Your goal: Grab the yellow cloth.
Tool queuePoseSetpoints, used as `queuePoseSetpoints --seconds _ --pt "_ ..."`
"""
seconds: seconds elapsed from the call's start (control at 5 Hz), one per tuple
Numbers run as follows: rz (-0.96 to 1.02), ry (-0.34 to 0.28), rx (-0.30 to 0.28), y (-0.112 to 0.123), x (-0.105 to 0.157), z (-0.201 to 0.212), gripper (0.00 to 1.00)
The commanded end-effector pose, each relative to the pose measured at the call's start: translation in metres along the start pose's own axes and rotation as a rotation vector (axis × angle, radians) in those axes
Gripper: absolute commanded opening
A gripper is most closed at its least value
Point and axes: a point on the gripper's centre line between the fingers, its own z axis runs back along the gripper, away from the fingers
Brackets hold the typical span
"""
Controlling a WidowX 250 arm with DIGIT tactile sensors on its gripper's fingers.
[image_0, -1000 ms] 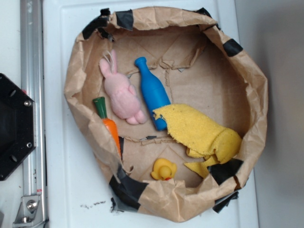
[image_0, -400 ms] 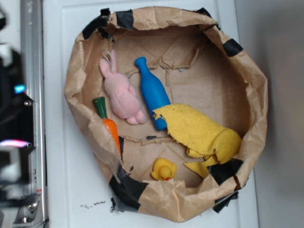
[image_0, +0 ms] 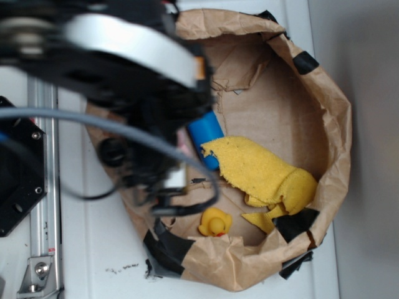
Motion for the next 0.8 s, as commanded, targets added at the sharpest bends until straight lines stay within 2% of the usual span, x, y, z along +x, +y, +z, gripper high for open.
queuePoseSetpoints --seconds 0.0,0.2,0.4,0.6 --pt "-0.261 0.035 -0.037 -0.022 0.040 -0.056 1.00" --pt "-0.372 0.114 0.002 -0.036 0.035 -0.102 1.00" --pt "-0.401 0.107 -0.029 -0.051 0.037 -0.125 1.00" --pt "-0.411 0.136 0.049 -0.063 0.037 -0.145 1.00"
